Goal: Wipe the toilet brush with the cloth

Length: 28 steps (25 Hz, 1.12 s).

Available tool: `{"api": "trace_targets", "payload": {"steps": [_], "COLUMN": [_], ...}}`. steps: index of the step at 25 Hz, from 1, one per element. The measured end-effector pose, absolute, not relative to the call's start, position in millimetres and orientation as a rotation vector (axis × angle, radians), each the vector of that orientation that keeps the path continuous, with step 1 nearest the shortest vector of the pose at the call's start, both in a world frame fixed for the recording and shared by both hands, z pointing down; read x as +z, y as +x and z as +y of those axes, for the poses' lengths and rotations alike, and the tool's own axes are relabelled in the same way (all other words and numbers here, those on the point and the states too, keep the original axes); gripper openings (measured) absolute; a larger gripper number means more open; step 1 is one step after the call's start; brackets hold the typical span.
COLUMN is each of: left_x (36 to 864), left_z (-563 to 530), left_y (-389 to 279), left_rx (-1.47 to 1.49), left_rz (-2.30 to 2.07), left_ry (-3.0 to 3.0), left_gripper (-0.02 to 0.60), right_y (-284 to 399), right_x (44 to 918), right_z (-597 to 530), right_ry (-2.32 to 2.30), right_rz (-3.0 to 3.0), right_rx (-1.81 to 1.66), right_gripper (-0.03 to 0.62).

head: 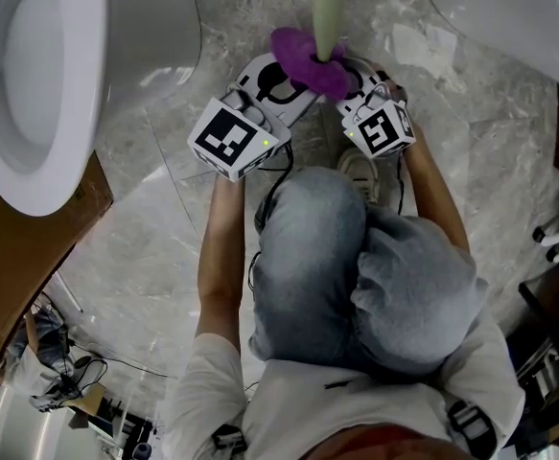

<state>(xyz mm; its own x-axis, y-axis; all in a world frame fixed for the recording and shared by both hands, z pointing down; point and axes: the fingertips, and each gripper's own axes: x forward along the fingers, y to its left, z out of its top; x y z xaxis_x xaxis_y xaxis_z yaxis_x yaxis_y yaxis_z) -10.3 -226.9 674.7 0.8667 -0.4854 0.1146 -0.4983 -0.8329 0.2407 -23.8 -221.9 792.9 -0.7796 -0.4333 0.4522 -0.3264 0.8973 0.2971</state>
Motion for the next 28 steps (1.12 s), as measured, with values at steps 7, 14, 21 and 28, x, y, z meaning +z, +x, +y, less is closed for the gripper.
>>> {"api": "trace_targets", "payload": {"steps": [7,14,21,28], "left_x": [713,754,755,748], "left_z": [-224,-220,-213,-210], "left_y": [-7,-10,-23,-47], "left_rx": [0.154,0.264,0.224,0.194], "left_rz": [-0.775,-0.823,-0.887,-1.0], "left_ry": [2.756,2.712,2.662,2.632], "left_gripper": [0.114,0.115,0.106,0.084], "right_y": [-23,-25,-25,-22], "right_x": [794,792,791,793], "right_z": [-222,-220,-220,-219], "right_ry": [0.555,0.552,0.558,0.59], "right_rz": [-2.537,-2.527,-2.514,-2.529], "right_rx": [-0.278,-0.284,-0.269,-0.219], "right_gripper": [0.074,0.077,0.077,0.091]}}
